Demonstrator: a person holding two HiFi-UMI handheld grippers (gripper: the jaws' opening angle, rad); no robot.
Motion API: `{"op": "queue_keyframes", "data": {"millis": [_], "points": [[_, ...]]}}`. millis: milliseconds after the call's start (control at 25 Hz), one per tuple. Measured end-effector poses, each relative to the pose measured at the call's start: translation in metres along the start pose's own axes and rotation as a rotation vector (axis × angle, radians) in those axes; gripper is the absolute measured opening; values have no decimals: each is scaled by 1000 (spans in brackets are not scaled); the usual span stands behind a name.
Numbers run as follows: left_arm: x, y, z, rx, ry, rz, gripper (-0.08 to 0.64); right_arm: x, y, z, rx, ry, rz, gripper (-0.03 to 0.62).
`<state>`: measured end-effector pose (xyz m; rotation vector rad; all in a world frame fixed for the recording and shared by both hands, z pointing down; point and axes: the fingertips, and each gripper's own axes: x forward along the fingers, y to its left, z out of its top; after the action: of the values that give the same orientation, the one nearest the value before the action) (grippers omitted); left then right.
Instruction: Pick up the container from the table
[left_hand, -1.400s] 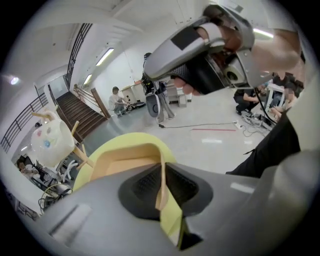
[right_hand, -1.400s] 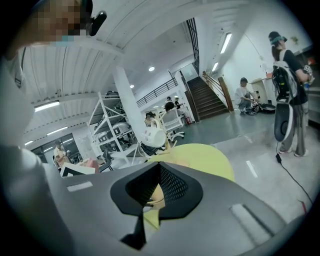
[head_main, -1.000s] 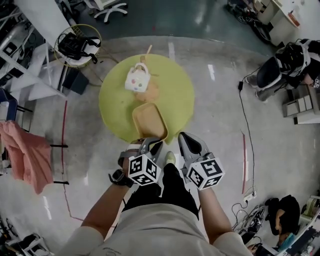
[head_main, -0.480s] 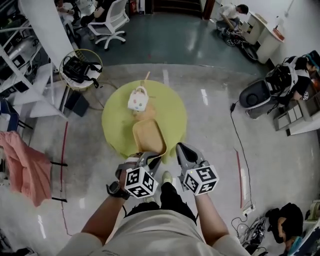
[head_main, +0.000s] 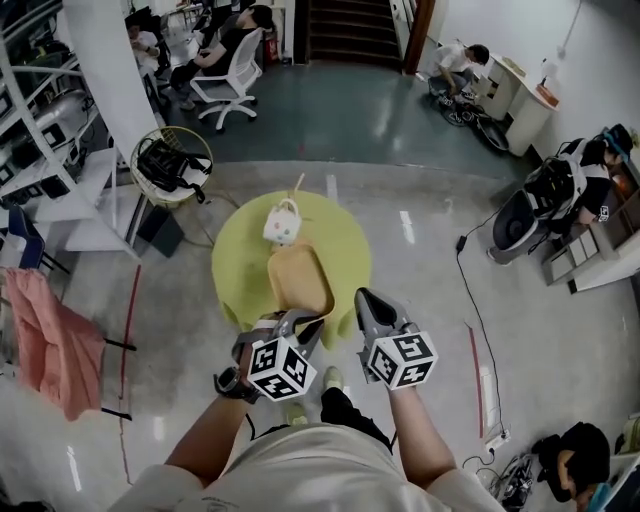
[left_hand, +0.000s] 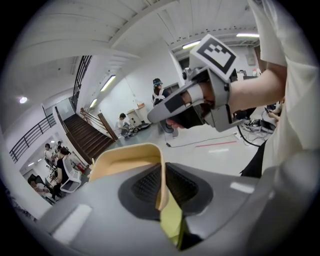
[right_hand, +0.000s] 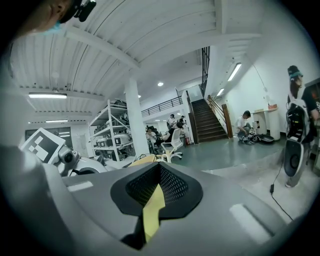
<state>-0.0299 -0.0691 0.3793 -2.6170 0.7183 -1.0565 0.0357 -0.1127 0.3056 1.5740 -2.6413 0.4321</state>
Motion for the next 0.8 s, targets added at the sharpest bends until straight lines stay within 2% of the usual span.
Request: {"op": "queue_keyframes", "data": {"millis": [800], "points": [[-14, 2, 7, 29, -10, 9, 29, 4, 8, 6, -37, 0, -6, 9]]}}
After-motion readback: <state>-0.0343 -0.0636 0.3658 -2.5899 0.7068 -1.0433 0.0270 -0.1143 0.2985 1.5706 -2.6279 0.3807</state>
